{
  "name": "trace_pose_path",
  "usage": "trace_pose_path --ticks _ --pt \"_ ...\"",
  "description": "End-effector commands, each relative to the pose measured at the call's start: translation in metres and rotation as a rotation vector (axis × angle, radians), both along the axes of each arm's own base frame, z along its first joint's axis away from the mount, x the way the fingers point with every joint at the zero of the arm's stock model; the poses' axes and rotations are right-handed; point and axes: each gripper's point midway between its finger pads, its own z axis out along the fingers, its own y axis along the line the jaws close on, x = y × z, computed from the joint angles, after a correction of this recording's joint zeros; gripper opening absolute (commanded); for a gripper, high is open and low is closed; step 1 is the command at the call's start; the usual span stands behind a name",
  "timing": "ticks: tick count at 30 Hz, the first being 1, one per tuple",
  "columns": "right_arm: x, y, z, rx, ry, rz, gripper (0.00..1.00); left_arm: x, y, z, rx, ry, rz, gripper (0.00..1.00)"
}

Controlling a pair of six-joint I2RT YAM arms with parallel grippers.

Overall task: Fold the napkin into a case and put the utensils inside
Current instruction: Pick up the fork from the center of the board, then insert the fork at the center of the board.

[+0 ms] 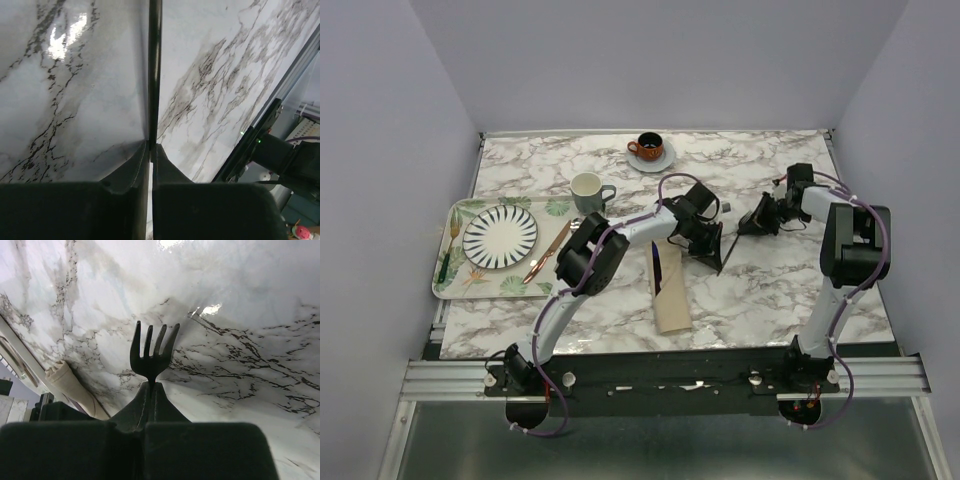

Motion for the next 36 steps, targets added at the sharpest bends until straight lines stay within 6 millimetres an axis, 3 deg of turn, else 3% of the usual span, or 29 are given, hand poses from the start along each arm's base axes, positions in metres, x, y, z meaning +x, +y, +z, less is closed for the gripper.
trace_pose_path --ticks 1,5,10,11,15,16,18,20,25,32,34,36 --pt "0.012 0.003 0.028 0.003 -0.073 0.022 0.0 0.016 0.006 0.01 -0.03 -0.043 0.057 0.27" --pt "0.021 0.008 0.063 -0.052 -0.196 0.061 0.01 0.046 0.017 0.059 -0.104 -0.173 0.133 0.45" --pt "0.019 0.01 0.084 -0.17 -0.246 0.113 0.01 0.072 0.049 0.092 -0.125 -0.279 0.206 0.52" --pt "0.014 0.024 0.093 -0.187 -0.269 0.153 0.0 0.073 0.061 0.097 -0.11 -0.304 0.233 0.56" --pt "0.004 0.041 0.114 -0.287 -0.327 0.218 0.01 0.101 0.116 0.111 -0.049 -0.401 0.347 0.7" --pt "-0.001 0.056 0.119 -0.295 -0.339 0.257 0.01 0.102 0.127 0.118 -0.036 -0.422 0.365 0.73" --pt "-0.004 0.068 0.132 -0.331 -0.366 0.281 0.01 0.112 0.152 0.118 0.016 -0.459 0.425 0.77" --pt "-0.01 0.092 0.142 -0.345 -0.401 0.33 0.0 0.111 0.173 0.119 0.077 -0.5 0.47 0.85" --pt "-0.023 0.148 0.143 -0.347 -0.421 0.433 0.01 0.097 0.204 0.11 0.169 -0.525 0.515 0.88" --pt "-0.026 0.187 0.126 -0.384 -0.404 0.495 0.01 0.087 0.24 0.096 0.242 -0.493 0.597 0.91" --pt "-0.022 0.197 0.126 -0.378 -0.41 0.492 0.01 0.085 0.247 0.096 0.25 -0.5 0.618 0.99" --pt "-0.018 0.201 0.118 -0.395 -0.395 0.493 0.01 0.085 0.254 0.096 0.256 -0.501 0.63 0.99"
